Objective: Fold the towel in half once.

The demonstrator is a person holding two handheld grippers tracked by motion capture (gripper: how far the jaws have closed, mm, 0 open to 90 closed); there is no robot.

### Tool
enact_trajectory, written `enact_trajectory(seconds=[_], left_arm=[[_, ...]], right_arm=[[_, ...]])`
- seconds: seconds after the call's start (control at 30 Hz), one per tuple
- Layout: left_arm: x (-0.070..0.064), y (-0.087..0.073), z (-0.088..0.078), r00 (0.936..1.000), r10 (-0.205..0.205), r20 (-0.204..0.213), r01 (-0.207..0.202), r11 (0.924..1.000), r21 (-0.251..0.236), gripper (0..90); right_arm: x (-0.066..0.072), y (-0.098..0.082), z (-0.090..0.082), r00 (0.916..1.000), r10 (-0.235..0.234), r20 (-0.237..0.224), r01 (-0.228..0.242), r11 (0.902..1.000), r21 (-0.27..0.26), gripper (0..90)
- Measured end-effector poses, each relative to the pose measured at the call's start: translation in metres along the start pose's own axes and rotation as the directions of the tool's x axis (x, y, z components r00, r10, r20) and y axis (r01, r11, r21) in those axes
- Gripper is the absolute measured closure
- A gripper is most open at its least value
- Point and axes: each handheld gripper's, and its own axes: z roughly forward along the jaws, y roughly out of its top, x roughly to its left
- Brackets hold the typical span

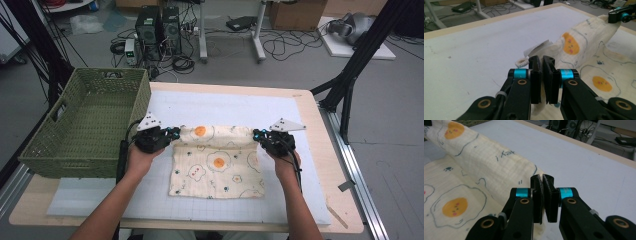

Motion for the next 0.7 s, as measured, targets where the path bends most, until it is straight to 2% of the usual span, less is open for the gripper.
enact_trajectory(seconds=[0.1,0.17,0.4,0.7], left_arm=[[-0.004,-0.006,-0.006,0.9999,0.004,0.016,-0.004,1.0,0.001,84.5],[-0.007,-0.01,-0.009,0.9996,-0.007,0.027,0.007,0.9999,-0.012,84.5],[-0.016,-0.022,-0.015,0.9982,-0.006,0.06,0.006,1.0,-0.004,84.5],[-0.028,-0.038,-0.019,0.997,0.007,0.077,-0.008,0.9999,0.013,84.4]], right_arm=[[0.006,-0.007,-0.004,0.9999,-0.009,-0.008,0.009,0.9999,0.007,87.0],[0.008,-0.012,-0.008,0.9999,-0.008,-0.009,0.008,1.0,0.0,87.0],[0.017,-0.027,-0.016,0.9998,-0.008,-0.016,0.008,0.9999,0.014,86.8],[0.029,-0.044,-0.026,0.9994,-0.022,-0.027,0.023,0.9993,0.029,86.6]])
